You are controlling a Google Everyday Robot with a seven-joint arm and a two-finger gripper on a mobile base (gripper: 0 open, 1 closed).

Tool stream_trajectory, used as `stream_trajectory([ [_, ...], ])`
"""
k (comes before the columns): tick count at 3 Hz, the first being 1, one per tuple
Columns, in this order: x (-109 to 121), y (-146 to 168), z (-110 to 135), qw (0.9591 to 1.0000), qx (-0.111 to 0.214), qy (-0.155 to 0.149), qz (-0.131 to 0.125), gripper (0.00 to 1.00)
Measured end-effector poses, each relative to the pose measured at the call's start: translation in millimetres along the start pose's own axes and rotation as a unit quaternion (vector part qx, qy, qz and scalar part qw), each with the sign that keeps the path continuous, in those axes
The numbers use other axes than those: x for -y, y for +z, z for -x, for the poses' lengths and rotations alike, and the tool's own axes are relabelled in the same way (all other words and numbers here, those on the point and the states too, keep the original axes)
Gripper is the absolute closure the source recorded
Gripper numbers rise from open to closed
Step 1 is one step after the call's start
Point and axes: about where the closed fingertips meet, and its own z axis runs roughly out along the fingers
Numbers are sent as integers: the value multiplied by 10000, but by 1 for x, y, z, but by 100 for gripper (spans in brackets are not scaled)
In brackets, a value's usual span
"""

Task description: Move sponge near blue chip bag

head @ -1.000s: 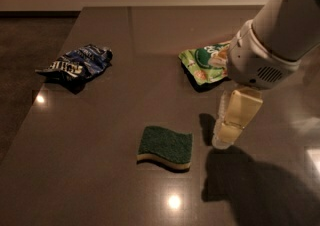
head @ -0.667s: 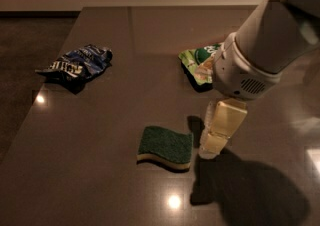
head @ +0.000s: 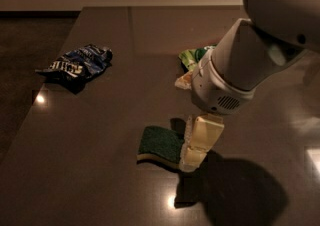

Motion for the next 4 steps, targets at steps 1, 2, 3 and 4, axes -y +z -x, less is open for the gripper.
stream_trajectory([
  [1,-2,19,10,9999,67,-81,11,0],
  [2,-3,35,13,9999,47,-115,52,0],
  [3,-5,48,8,9999,-57,-109,87,0],
  [4,-7,57,3,9998,-177,-87,81,14],
])
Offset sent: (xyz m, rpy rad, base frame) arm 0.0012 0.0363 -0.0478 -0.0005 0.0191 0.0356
